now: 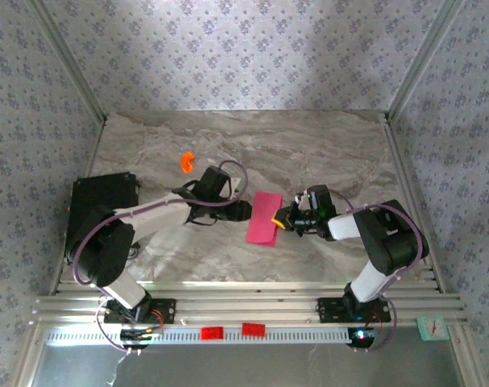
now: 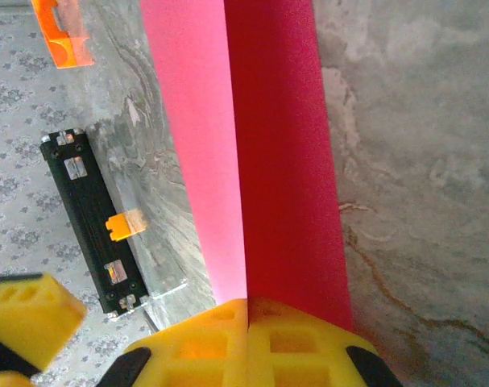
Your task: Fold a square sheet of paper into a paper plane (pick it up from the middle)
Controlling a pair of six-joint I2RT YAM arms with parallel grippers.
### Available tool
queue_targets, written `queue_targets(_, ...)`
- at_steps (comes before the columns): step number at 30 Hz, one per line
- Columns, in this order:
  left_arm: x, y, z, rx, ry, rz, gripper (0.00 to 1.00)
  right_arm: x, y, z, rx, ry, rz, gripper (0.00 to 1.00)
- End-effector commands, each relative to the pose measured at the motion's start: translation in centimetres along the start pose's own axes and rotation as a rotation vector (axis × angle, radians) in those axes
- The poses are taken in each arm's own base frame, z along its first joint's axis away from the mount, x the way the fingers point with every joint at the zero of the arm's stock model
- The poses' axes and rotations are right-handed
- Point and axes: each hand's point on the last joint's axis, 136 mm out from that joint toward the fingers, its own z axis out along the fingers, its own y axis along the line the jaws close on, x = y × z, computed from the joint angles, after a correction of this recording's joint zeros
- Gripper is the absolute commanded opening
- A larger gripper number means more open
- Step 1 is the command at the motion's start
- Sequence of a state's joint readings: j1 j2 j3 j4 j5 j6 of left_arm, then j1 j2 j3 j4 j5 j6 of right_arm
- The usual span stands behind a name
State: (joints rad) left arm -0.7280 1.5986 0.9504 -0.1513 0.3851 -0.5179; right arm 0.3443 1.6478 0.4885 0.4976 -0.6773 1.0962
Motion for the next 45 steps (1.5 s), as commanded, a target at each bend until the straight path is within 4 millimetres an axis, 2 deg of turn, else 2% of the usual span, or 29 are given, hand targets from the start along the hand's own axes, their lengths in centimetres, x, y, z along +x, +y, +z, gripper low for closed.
queue_targets(1,0.4,-2.0,-0.2,-0.054,-0.018,0.195,0.42,0.3,-0.2,-0.1,-0.007,0.012,0.011,0.06)
queue_targets(6,2.9,-3.5,1.1,-0.153,0.034,0.406,0.43,0.3,0.0,-0.3,-0.008,0.016,0.015,0.06)
queue_targets(10,4.7,-4.3,2.3,-0.234,0.077,0.577,0.54,0.2,-0.1,-0.2,0.0,0.019,0.024,0.07)
queue_targets(15,6.1,-4.8,3.5,-0.353,0.108,0.785,0.63,0.2,0.0,-0.2,-0.003,0.018,0.031,0.07)
queue_targets(27,6.6,-4.7,5.4,-0.472,0.13,0.936,0.73,0.4,-0.1,-0.4,0.008,0.014,0.037,0.07)
queue_targets(33,6.2,-4.6,6.4,-0.536,0.125,0.982,0.73,0.4,-0.1,-0.5,0.013,0.011,0.04,0.07)
queue_targets(37,5.7,-3.7,6.7,-0.601,0.117,0.98,0.66,0.3,-0.1,-0.5,0.015,0.007,0.041,0.07)
queue_targets(39,5.6,-3.5,6.6,-0.613,0.11,0.978,0.58,0.2,-0.1,-0.5,0.014,0.006,0.041,0.07)
queue_targets(43,5.8,-3.6,6.5,-0.601,0.115,0.975,0.35,0.2,0.0,-0.5,0.014,0.005,0.042,0.11)
queue_targets(45,5.9,-3.6,6.5,-0.594,0.112,0.969,0.29,0.1,0.0,-0.7,0.014,0.004,0.042,0.13)
